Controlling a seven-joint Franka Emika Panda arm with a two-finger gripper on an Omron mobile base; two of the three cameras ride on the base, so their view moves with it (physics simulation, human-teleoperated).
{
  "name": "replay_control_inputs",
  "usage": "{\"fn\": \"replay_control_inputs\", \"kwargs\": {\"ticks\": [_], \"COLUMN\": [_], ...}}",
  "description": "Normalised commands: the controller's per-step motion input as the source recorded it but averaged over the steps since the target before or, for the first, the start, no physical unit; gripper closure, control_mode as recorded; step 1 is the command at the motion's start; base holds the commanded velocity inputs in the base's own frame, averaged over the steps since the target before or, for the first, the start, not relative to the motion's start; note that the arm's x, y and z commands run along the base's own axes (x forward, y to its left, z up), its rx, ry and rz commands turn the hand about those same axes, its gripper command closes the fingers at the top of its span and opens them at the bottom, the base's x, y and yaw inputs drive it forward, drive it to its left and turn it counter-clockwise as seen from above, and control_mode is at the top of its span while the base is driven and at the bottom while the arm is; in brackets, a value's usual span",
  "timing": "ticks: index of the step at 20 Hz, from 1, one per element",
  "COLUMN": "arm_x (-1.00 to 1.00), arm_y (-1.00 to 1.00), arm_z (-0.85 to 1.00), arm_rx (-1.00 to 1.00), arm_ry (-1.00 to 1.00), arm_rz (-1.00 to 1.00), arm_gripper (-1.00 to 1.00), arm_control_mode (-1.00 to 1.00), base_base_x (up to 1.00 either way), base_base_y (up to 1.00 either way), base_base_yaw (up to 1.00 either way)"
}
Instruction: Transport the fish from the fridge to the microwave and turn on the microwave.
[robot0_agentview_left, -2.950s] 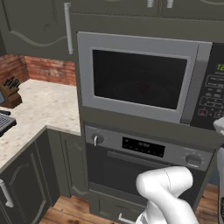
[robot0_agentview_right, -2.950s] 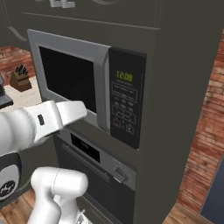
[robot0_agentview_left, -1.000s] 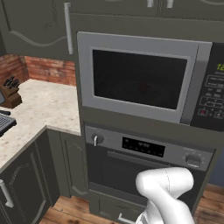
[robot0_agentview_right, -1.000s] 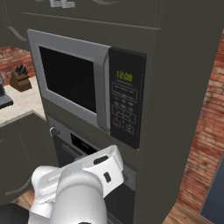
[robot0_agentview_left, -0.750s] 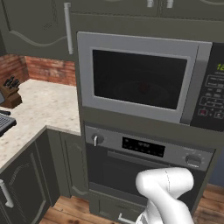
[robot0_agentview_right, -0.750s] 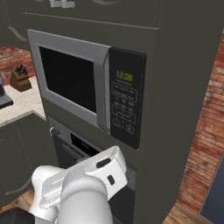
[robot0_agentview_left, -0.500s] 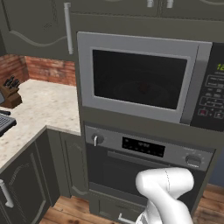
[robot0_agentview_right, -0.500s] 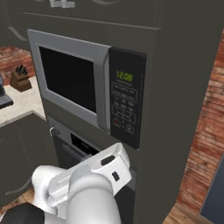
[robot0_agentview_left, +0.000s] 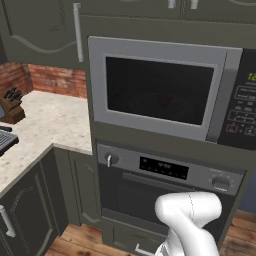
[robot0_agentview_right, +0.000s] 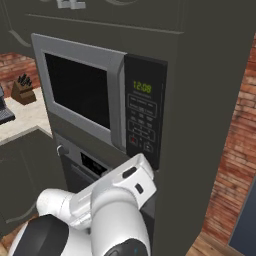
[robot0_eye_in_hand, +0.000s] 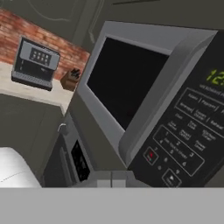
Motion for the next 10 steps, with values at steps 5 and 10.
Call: {"fn": "replay_control_inputs", "kwargs": {"ticks": [5,10], "arm_x": [0.21,0.25], "arm_y": [0.07,0.13], "arm_z": [-0.09,-0.12], "arm_rx": [-0.05,-0.06], "arm_ry": [-0.07,-0.05], "arm_rz": [0.0,0.0], "arm_gripper": [1.0,1.0], "arm_control_mode": [-1.0,-1.0], "base_base_x": [0.0,0.0], "base_base_y": [0.0,0.0], "base_base_yaw": [0.0,0.0]}}
